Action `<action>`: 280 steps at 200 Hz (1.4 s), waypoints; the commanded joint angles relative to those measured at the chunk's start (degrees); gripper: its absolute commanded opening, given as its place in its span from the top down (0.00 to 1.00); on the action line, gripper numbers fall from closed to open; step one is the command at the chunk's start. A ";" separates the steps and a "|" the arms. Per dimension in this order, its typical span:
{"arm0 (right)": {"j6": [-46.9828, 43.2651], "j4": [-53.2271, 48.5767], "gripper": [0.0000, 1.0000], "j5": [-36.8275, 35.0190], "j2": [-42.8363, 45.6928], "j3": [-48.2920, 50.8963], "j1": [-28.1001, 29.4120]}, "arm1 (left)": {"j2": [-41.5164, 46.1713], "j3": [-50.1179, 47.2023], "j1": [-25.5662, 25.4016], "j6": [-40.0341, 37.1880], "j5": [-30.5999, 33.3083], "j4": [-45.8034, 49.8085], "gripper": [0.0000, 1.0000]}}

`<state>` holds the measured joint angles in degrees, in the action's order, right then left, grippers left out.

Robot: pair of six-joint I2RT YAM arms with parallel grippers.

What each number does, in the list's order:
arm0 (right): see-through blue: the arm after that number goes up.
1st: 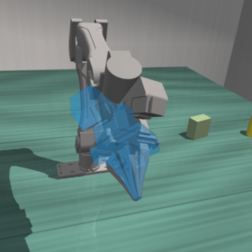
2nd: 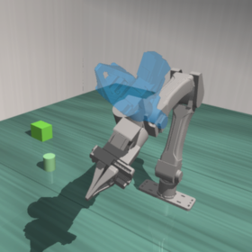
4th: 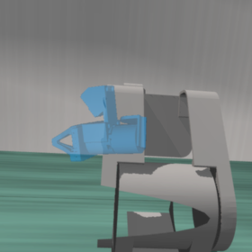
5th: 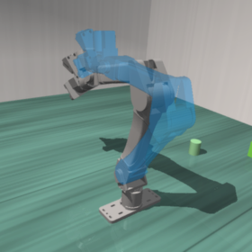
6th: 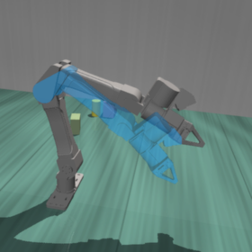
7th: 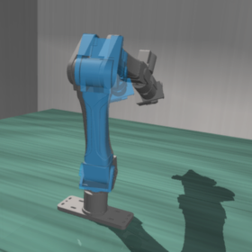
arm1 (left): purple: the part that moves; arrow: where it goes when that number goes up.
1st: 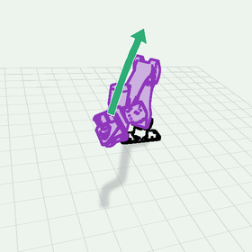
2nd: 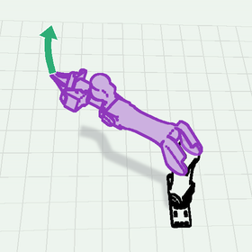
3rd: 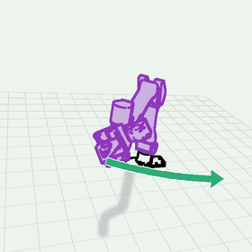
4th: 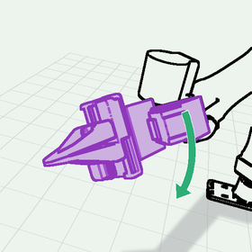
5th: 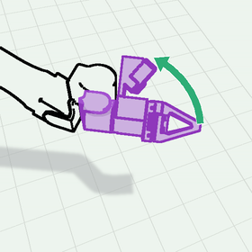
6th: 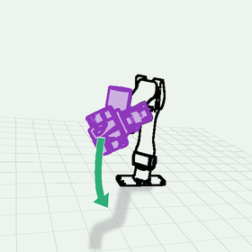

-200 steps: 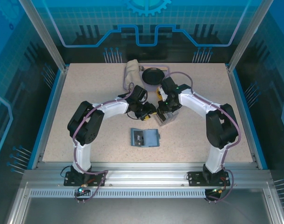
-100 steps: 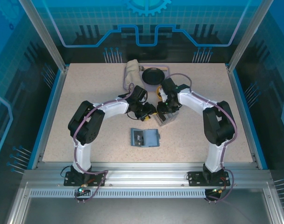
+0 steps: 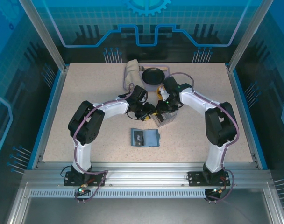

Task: Put the credit cards into the card holder
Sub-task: Pick up the credit card from the storage box.

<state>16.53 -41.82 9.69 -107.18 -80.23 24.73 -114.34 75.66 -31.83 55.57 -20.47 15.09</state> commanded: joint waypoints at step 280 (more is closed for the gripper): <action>3.13 2.09 0.86 10.21 3.10 1.48 -5.08 | 0.00 0.71 -0.05 -0.02 -0.82 1.36 0.56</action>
<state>18.87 -39.83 18.50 -106.37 -79.42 21.06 -114.34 75.66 -31.83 55.57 -20.47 15.11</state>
